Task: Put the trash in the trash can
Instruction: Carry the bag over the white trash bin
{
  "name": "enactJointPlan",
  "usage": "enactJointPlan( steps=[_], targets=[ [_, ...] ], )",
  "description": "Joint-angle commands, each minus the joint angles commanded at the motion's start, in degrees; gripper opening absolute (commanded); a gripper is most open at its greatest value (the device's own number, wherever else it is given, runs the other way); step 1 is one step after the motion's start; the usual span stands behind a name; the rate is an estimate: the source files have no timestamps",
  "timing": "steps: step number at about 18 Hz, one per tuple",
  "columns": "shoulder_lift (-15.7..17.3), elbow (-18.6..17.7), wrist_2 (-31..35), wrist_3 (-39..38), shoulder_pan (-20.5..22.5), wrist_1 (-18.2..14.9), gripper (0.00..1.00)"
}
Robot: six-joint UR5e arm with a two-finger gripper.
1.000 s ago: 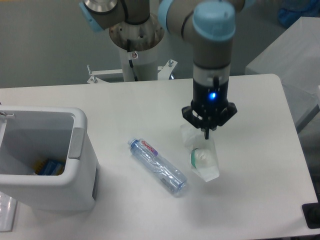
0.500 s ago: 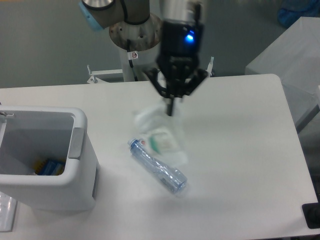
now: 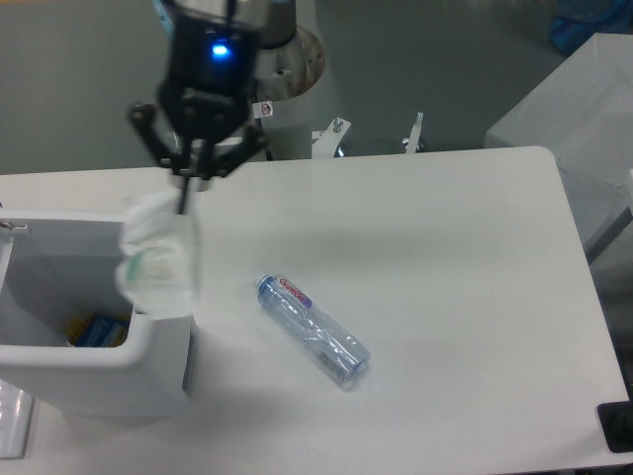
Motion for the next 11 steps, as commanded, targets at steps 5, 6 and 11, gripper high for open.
enactJointPlan(
  steps=[5,6,11],
  targets=[
    [-1.8,-1.3,0.1,11.3,-4.0,0.6,0.04],
    [-2.2,-1.4,0.1,12.6,-4.4,0.5,0.04],
    [-4.2,-1.8,0.3,15.5,-5.8,0.7,0.07]
  ],
)
